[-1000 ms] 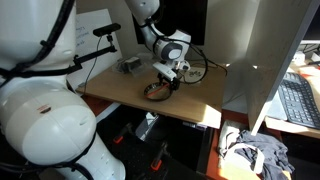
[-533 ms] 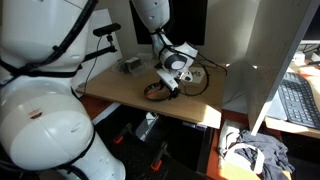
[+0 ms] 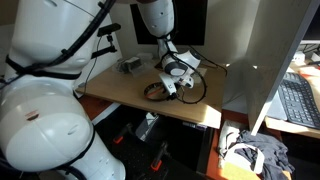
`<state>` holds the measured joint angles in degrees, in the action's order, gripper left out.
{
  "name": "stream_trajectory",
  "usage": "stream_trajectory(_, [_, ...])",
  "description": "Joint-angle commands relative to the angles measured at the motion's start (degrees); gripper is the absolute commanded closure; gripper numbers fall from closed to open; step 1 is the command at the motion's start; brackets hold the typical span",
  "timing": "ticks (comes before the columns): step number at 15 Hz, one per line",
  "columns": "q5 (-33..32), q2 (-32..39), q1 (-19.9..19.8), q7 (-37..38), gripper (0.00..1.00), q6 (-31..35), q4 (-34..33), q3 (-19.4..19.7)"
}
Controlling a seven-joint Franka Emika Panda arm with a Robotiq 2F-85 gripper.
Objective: Move the bowl to the right
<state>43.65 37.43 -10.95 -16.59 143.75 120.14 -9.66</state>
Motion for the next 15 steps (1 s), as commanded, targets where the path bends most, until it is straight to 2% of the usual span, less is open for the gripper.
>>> stream_trajectory(1, [4.23, 0.52, -1.04, -0.73, 0.71, 2.98, 0.03, -0.79])
stream_trajectory(5, [5.18, 0.02, -1.09, -1.38, 1.0, 5.23, 0.71, -0.46])
stream_trajectory(10, [6.66, -0.74, -1.97, -2.32, 0.97, 6.36, 1.06, -0.76])
stream_trajectory(15, [12.84, -3.3, -4.67, -6.93, 0.97, 10.39, 3.42, -0.72])
